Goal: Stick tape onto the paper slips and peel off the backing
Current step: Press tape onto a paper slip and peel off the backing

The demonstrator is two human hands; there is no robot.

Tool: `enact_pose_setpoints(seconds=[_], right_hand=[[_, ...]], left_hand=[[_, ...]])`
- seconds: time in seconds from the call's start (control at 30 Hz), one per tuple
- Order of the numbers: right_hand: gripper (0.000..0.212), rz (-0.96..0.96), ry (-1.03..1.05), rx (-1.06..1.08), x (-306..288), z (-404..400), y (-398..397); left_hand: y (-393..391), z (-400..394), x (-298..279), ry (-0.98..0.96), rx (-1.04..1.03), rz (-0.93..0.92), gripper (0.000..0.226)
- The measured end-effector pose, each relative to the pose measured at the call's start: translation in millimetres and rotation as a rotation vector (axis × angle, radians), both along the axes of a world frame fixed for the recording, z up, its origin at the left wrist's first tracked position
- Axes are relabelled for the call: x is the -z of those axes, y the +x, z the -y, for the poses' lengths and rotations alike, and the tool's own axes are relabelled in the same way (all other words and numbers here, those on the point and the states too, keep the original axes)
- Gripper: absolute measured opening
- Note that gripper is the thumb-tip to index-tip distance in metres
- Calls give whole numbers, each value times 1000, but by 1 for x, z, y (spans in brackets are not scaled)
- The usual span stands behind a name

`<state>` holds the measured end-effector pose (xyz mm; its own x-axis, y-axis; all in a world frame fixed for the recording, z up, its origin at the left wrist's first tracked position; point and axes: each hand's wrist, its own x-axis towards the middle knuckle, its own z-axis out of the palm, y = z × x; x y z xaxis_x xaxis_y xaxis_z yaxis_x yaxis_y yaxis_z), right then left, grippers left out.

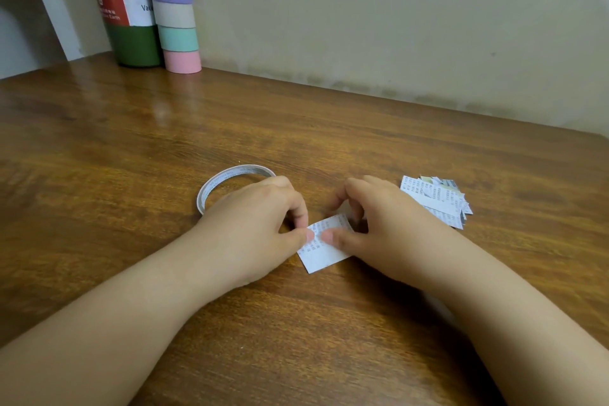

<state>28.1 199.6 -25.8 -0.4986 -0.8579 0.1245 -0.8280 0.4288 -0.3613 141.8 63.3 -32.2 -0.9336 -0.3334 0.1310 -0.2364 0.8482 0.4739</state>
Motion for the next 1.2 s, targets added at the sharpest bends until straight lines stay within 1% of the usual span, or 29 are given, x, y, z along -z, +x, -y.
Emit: enact_pose_setpoints(seconds=[0.07, 0.13, 0.27, 0.37, 0.43, 0.53, 0.7, 0.83, 0.97, 1.03, 1.13, 1.2], right_hand=[[25, -34, -20, 39, -1, 0, -3], [27, -39, -7, 33, -2, 0, -3], [30, 24, 19, -14, -1, -1, 3], [28, -26, -6, 42, -2, -1, -2], [29, -53, 3, 36, -2, -1, -2], [29, 4, 29, -15, -2, -1, 3], [25, -42, -6, 19, -3, 1, -1], [29, 39, 36, -26, -2, 0, 4], [27, 6, 0, 25, -3, 0, 0], [26, -7, 18, 27, -4, 0, -1], [28, 50, 40, -16, -3, -2, 3], [27, 48, 32, -6, -3, -1, 2]], left_hand=[[0, 0, 0, -1, 3, 4, 13], [0, 0, -1, -1, 4, 3, 13], [0, 0, 0, -4, 4, -10, 14], [0, 1, 1, 2, 9, -6, 13], [0, 1, 1, 6, 7, -9, 13], [0, 1, 1, 3, 4, -17, 15], [-1, 1, 1, 18, 4, -17, 14], [0, 0, 1, 16, 5, -24, 15], [-1, 1, 1, 14, 7, -19, 14], [0, 1, 1, 13, 6, -16, 14], [0, 0, 1, 13, 6, -22, 14], [0, 0, 1, 7, 4, -16, 14]])
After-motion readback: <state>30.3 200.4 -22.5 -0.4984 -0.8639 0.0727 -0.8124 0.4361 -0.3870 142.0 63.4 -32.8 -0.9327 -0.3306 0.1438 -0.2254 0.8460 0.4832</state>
